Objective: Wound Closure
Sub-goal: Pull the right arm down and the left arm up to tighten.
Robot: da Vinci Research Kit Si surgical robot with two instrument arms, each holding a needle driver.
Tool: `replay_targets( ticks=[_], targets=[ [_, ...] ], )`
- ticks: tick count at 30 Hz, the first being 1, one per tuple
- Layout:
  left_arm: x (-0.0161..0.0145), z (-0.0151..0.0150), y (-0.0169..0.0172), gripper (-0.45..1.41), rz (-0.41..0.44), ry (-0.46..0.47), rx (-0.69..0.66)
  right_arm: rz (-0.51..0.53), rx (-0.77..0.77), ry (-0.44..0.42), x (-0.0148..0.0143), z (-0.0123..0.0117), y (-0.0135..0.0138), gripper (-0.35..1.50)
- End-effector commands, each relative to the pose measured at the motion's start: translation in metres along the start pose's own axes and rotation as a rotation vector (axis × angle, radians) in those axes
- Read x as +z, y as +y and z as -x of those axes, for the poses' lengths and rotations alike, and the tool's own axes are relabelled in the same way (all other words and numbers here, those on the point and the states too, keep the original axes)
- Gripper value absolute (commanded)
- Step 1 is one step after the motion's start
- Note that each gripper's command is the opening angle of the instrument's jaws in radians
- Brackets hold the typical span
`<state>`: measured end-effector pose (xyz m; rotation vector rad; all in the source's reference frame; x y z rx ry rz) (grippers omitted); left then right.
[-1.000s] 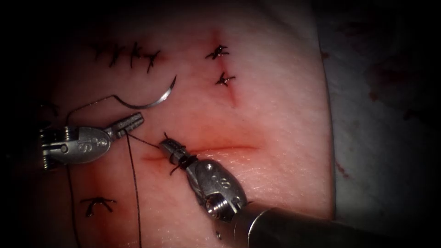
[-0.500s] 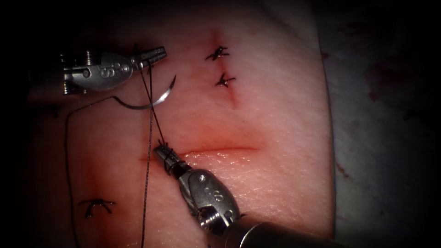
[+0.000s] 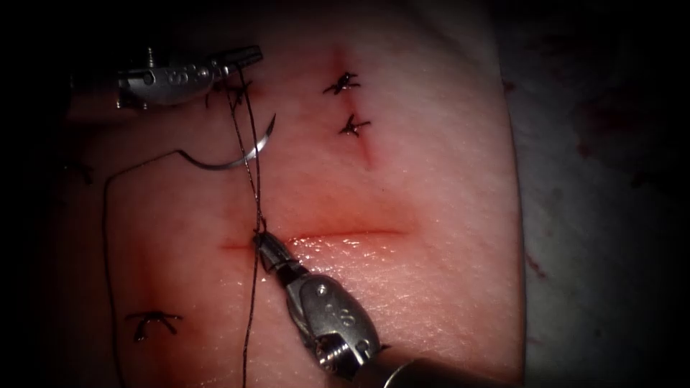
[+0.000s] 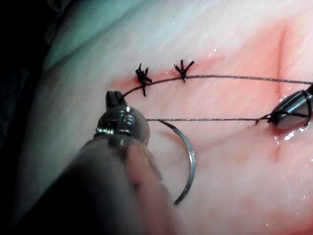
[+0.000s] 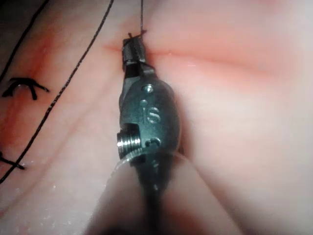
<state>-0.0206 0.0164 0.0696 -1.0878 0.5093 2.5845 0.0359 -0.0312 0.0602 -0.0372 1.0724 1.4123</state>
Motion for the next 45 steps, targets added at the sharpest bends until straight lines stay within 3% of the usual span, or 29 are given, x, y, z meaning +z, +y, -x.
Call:
replay_targets(
  ticks=[1,3,10,13,17,21,25,29,34,37,45],
  targets=[
    [0.0008,-0.0001,0.0,-0.45,0.002,0.007,0.005,-0.004,0.013,0.001,0.001,0.0003,-0.0006,-0.35],
    [0.0008,-0.0002,0.0,-0.45,0.016,0.016,0.013,-0.004,0.013,0.001,0.001,0.0004,-0.0007,-0.35],
    [-0.001,-0.0014,0.0038,-0.45,0.036,0.072,0.007,-0.064,0.277,-0.019,0.0021,0.0002,-0.0013,-0.35],
    [-0.0044,-0.0029,0.0084,-0.45,0.082,0.122,0.002,-0.083,0.353,-0.027,0.0036,-0.0001,-0.0016,-0.35],
    [-0.0089,-0.0044,0.0105,-0.45,0.112,0.141,-0.005,-0.079,0.367,-0.024,0.0051,-0.0003,-0.001,-0.35],
    [-0.0115,-0.0054,0.0108,-0.45,0.128,0.149,-0.008,-0.106,0.476,-0.038,0.0056,-0.0001,-0.0007,-0.35],
    [-0.0122,-0.006,0.0104,-0.45,0.135,0.15,-0.014,-0.183,0.72,-0.13,0.0044,0.0015,-0.001,-0.35],
    [-0.0117,-0.0061,0.0105,-0.45,0.133,0.147,-0.014,-0.266,0.992,-0.276,0.0024,0.003,-0.0022,-0.35],
    [-0.0114,-0.0063,0.0106,-0.45,0.134,0.146,-0.015,-0.331,1.164,-0.36,0.002,0.0029,-0.0034,-0.35],
    [-0.0113,-0.0062,0.0101,-0.45,0.139,0.148,-0.018,-0.329,1.196,-0.354,0.0011,0.0025,-0.0041,-0.35],
    [-0.0091,-0.0051,0.0061,-0.45,0.133,0.161,0.012,-0.268,0.822,-0.164,-0.0024,0.0,-0.0046,-0.35]
  ],
)
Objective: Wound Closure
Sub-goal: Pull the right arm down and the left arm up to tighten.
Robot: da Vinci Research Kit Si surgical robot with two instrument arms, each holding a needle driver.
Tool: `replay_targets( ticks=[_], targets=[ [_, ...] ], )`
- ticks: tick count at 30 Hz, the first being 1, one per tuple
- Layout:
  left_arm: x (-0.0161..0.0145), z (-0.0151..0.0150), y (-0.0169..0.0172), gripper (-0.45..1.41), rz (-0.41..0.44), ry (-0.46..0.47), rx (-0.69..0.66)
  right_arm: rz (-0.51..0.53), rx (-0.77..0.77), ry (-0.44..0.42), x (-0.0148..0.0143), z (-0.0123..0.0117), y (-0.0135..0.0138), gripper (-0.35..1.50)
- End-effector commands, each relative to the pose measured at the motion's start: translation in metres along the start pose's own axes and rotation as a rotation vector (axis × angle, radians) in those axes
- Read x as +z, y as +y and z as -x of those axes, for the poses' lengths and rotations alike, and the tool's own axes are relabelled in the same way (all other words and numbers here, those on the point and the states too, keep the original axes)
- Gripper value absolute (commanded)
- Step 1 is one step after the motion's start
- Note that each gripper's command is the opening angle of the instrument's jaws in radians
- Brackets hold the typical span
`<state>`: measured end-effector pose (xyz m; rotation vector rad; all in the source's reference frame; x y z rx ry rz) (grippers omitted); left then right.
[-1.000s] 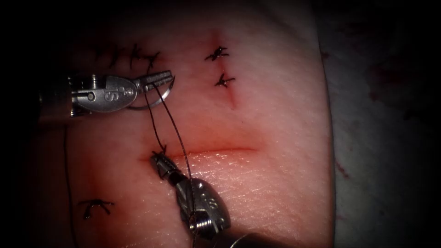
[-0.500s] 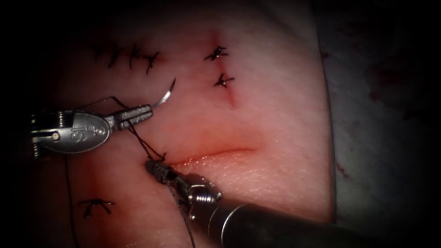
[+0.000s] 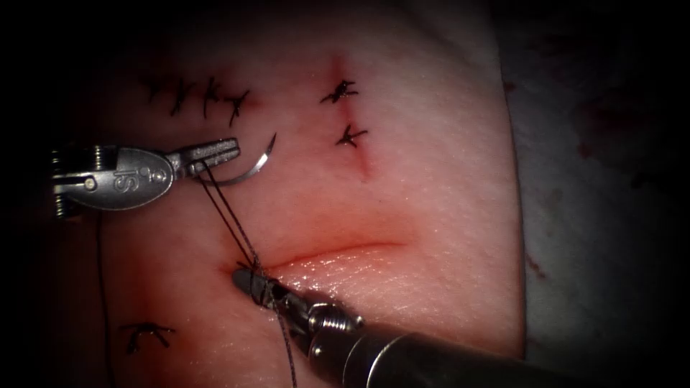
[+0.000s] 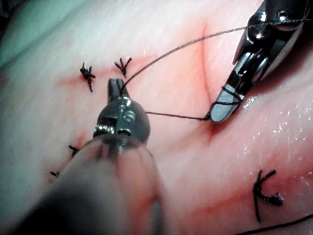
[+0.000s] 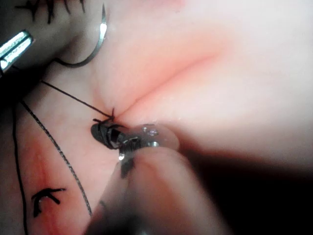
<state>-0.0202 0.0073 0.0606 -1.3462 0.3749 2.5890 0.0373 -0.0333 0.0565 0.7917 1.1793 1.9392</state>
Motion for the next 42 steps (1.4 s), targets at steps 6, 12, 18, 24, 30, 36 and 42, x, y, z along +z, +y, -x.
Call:
replay_targets(
  ticks=[6,12,18,24,30,36,42],
  targets=[
    [0.006,0.004,-0.0066,-0.45,-0.066,-0.006,0.025,0.019,-0.116,0.045,-0.0003,0.0015,-0.0011,-0.35],
    [0.0121,0.0086,-0.0107,-0.45,-0.112,-0.024,0.072,0.03,-0.12,0.025,0.0007,0.0018,-0.0009,-0.35],
    [0.017,0.0134,-0.0107,-0.45,-0.082,-0.011,0.073,0.045,-0.133,0.012,0.0007,0.0025,-0.0001,-0.35],
    [0.0172,0.0144,-0.008,-0.45,-0.046,-0.003,0.069,0.045,-0.133,0.012,0.0006,0.0024,-0.0001,-0.35],
    [0.0156,0.0131,-0.0082,-0.45,-0.025,0.008,0.05,0.045,-0.202,0.027,0.0005,0.0024,-0.0002,-0.35],
    [0.0146,0.0112,-0.0098,-0.45,-0.02,0.022,0.036,0.045,-0.562,0.049,0.0003,0.002,-0.0005,-0.35],
    [0.0136,0.0099,-0.0092,-0.45,-0.02,0.029,0.054,0.194,-0.761,0.076,-0.0025,0.0018,-0.002,-0.35]
  ],
)
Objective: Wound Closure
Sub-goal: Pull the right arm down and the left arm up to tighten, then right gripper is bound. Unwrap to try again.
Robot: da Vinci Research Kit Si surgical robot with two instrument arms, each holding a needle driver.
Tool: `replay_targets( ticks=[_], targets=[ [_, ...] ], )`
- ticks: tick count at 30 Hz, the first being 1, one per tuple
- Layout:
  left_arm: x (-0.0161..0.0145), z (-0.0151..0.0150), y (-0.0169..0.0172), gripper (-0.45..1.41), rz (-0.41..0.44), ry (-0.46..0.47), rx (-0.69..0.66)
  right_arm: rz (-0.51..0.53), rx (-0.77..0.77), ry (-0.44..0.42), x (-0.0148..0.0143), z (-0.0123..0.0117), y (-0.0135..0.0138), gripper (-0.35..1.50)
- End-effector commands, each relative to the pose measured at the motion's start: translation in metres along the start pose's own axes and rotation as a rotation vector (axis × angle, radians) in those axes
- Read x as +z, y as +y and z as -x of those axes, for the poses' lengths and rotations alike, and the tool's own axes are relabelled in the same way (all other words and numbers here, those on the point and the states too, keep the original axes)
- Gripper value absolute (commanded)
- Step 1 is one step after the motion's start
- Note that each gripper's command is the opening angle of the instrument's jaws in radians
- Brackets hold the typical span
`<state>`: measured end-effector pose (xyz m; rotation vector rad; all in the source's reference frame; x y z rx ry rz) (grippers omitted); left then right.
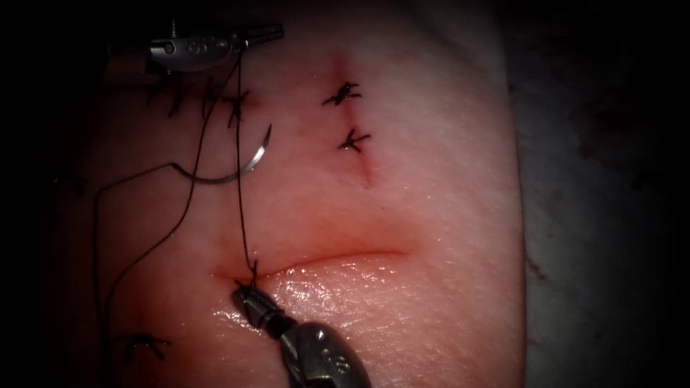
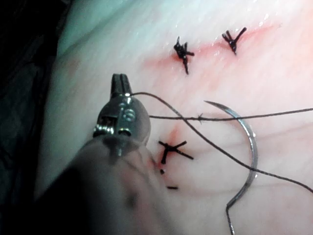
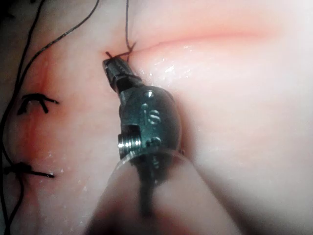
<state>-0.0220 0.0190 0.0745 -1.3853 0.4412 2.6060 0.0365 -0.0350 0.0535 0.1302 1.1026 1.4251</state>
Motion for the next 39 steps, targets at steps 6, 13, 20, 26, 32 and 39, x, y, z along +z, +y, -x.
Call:
replay_targets(
  ticks=[6,13,20,26,32,39],
  targets=[
    [0.0006,0.0004,-0.001,-0.45,-0.013,0.008,0.005,0.006,-0.187,0.011,-0.0017,-0.0008,-0.002,-0.35],
    [0.0001,0.0012,-0.0026,-0.45,-0.038,0.008,0.009,0.031,-0.343,-0.049,-0.0021,-0.0005,-0.0026,-0.35],
    [-0.0022,0.0006,-0.0001,-0.45,-0.036,0.012,0.006,0.028,-0.376,-0.009,-0.0007,-0.0009,-0.0009,-0.35],
    [-0.0061,-0.0013,0.0031,-0.45,-0.016,0.022,0.002,0.041,-0.369,-0.008,0.0016,-0.0015,0.0007,-0.35],
    [-0.0114,-0.0044,0.0067,-0.45,0.015,0.044,-0.017,0.053,-0.368,-0.051,0.0036,-0.0014,0.0005,-0.35],
    [-0.0166,-0.0089,0.0102,-0.45,0.04,0.061,-0.028,0.047,-0.303,-0.059,0.0061,-0.0019,-0.0003,-0.35]
  ],
)
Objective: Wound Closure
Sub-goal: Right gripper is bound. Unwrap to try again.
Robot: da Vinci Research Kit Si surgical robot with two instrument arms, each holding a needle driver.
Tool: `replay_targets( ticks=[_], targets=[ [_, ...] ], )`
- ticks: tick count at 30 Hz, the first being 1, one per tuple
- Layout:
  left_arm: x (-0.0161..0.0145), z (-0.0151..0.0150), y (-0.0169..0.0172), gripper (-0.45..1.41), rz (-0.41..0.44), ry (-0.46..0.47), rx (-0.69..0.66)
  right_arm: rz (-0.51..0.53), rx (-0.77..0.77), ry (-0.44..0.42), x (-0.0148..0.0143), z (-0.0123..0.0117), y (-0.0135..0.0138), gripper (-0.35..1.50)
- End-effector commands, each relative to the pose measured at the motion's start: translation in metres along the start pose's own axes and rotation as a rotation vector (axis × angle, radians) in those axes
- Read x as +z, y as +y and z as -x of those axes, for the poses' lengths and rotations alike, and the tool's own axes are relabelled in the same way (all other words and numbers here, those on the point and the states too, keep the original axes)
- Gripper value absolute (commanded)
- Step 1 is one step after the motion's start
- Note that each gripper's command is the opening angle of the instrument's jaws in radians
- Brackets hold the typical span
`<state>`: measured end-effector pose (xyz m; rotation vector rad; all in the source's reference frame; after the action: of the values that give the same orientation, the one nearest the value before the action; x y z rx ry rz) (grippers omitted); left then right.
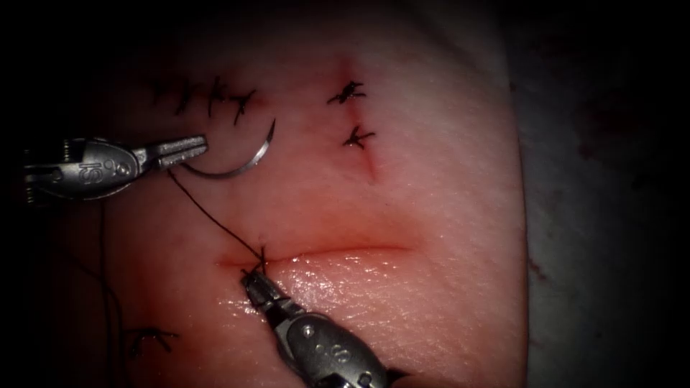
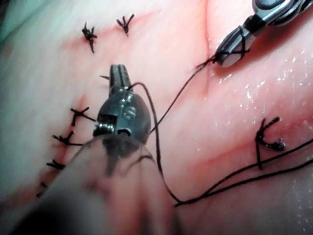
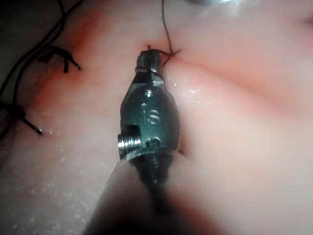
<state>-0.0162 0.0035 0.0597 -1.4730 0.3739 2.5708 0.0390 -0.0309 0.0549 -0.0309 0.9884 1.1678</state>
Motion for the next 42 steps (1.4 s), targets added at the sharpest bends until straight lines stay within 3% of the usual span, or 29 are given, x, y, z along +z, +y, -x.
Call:
replay_targets(
  ticks=[1,7,10,13,14,16,19,24,28,30,33,42],
  targets=[
    [0.0003,-0.0004,0.0001,-0.45,0.002,0.003,0.0,-0.007,0.003,-0.002,0.002,-0.0002,-0.0006,-0.35],
    [-0.0029,-0.0045,0.0014,-0.45,-0.019,0.025,-0.015,-0.096,-0.051,-0.021,0.0051,-0.0009,0.0,-0.35],
    [-0.0044,-0.0067,0.0017,-0.45,-0.031,0.034,-0.024,-0.16,0.322,-0.042,0.0054,-0.0018,0.0007,-0.35],
    [-0.0049,-0.0075,0.0019,-0.45,-0.04,0.039,-0.027,-0.216,0.355,-0.005,0.0049,-0.003,0.0011,-0.35],
    [-0.005,-0.0077,0.002,-0.45,-0.043,0.04,-0.027,-0.24,0.341,0.005,0.0048,-0.0035,0.0013,-0.35],
    [-0.0053,-0.0079,0.0023,-0.45,-0.042,0.04,-0.025,-0.255,0.085,0.065,0.0043,-0.0045,0.0015,-0.35],
    [-0.0057,-0.008,0.0024,-0.45,-0.039,0.042,-0.024,-0.265,-0.171,0.112,0.0032,-0.006,0.0016,-0.35],
    [-0.0061,-0.0078,0.0023,-0.45,-0.038,0.039,-0.024,-0.289,-0.4,0.14,0.0015,-0.007,0.0009,-0.35],
    [-0.0057,-0.0077,0.0027,-0.45,-0.044,0.037,-0.02,-0.247,-0.475,0.045,0.0009,-0.0063,0.0001,-0.35],
    [-0.0053,-0.0078,0.0034,-0.45,-0.05,0.034,-0.016,-0.16,-0.342,-0.02,0.0005,-0.0055,-0.0002,-0.35],
    [-0.0042,-0.0083,0.0054,-0.45,-0.034,0.032,0.001,-0.108,-0.204,-0.041,0.0007,-0.0044,-0.0001,-0.35],
    [0.0006,-0.0093,0.0103,-0.45,0.058,-0.092,0.036,-0.061,-0.206,-0.075,0.0028,-0.0034,0.0006,-0.35]
  ],
)
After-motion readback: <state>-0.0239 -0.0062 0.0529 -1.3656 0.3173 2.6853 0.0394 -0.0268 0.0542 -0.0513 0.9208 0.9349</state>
